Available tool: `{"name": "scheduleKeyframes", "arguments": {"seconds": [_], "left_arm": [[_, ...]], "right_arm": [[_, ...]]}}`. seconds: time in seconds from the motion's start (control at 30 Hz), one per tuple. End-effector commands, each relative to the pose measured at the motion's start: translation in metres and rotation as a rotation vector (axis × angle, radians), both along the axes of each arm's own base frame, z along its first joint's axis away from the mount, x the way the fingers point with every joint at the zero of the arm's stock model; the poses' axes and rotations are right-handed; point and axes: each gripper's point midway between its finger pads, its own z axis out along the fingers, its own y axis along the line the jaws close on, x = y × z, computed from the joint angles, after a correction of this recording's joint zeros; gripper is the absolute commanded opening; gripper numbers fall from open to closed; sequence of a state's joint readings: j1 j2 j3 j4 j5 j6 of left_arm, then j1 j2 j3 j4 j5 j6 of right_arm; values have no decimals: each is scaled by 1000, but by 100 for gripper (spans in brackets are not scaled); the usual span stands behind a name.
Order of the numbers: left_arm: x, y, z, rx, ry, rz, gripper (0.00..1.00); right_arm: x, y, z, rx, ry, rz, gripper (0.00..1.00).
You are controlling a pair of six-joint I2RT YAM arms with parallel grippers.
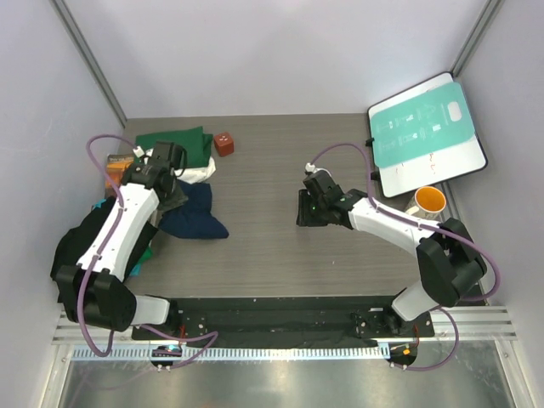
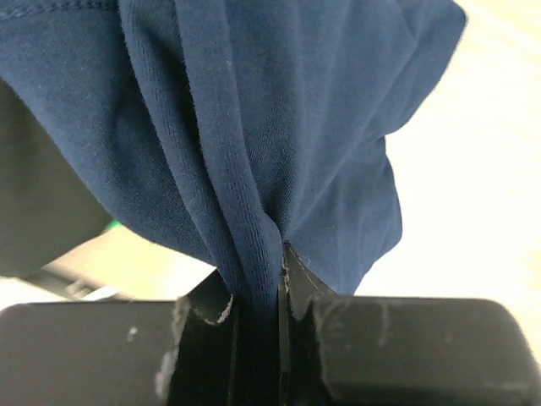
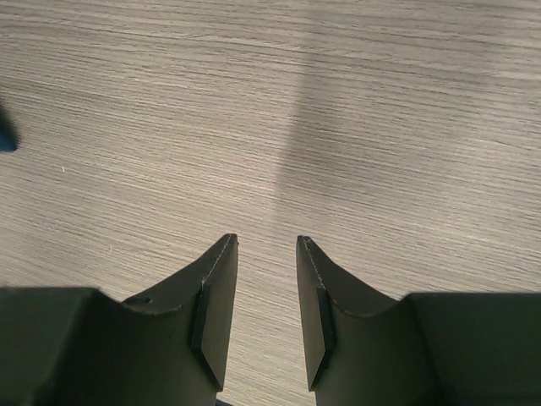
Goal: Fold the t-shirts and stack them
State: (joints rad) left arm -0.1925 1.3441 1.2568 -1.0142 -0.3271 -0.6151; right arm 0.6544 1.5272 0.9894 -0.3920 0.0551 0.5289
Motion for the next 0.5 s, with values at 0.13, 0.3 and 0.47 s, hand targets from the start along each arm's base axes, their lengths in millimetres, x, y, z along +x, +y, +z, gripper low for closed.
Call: {"name": "scheduleKeyframes", "arguments": {"seconds": [0.13,0.3,0.47], "left_arm": [[-53,71,36,229,90,87,0],[-57,82,42,267,108,122,0],[-51,93,65,326,118,157,0]], "right_arm": [[10,-3,15,33,-28,6,40],[8,-2,15,59,-12,19,39],[11,-4,11,76,-4,15,40]]}}
